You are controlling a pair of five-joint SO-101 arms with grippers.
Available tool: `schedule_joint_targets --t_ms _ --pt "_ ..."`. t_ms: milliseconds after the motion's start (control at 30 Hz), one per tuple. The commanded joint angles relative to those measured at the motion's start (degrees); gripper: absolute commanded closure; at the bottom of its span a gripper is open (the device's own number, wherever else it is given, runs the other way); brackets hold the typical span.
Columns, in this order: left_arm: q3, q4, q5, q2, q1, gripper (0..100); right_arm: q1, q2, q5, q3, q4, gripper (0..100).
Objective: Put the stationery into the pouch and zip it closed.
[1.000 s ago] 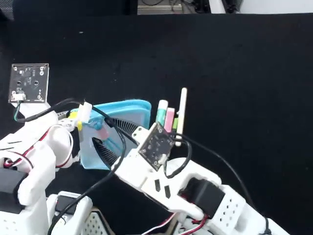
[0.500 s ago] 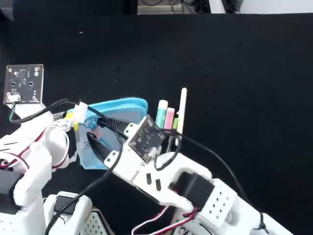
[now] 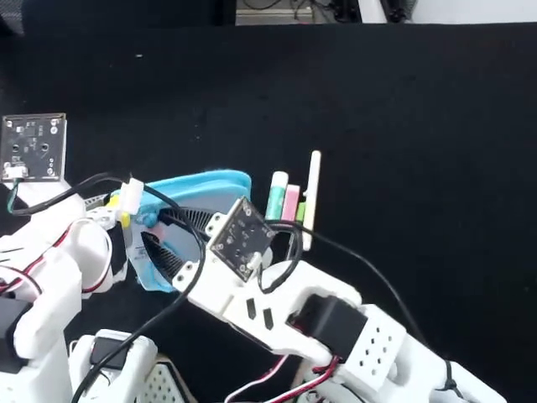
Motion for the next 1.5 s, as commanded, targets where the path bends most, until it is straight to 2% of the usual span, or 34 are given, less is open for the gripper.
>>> schedule_joint_targets --t_ms 0,200,333,567,767,900,967,1167,1400,1467 --pt "3.8 0.9 0.4 0.3 0.1 97 -0.8 -0.5 0.6 -4.6 -0.2 97.9" --pt "4.1 0.9 0.4 0.4 0.0 97 -0.5 -1.5 2.9 -4.8 0.0 98.8" --pt "4.1 0.9 0.4 0.4 0.0 97 -0.4 -6.5 3.4 -4.9 4.1 98.8" --pt "4.1 0.9 0.4 0.4 0.2 97 4.6 -10.5 3.4 -4.4 8.4 98.2" --pt "4.1 0.9 0.6 0.3 0.3 97 4.5 -5.8 3.2 -6.6 8.4 97.4" --pt "4.1 0.9 0.9 0.3 0.3 97 4.5 -0.1 3.0 -10.1 8.4 85.4" --pt "4.1 0.9 1.0 0.3 0.3 97 4.5 2.9 3.0 -11.4 8.7 82.6" --pt "4.1 0.9 1.0 0.3 0.0 97 0.3 6.7 3.2 -12.1 8.4 84.9" --pt "4.1 0.9 0.8 0.3 0.4 97 0.1 6.9 3.5 -12.1 8.4 84.7" --pt "4.2 1.0 0.9 0.3 0.4 97 0.1 7.0 6.6 -12.1 8.4 84.7"
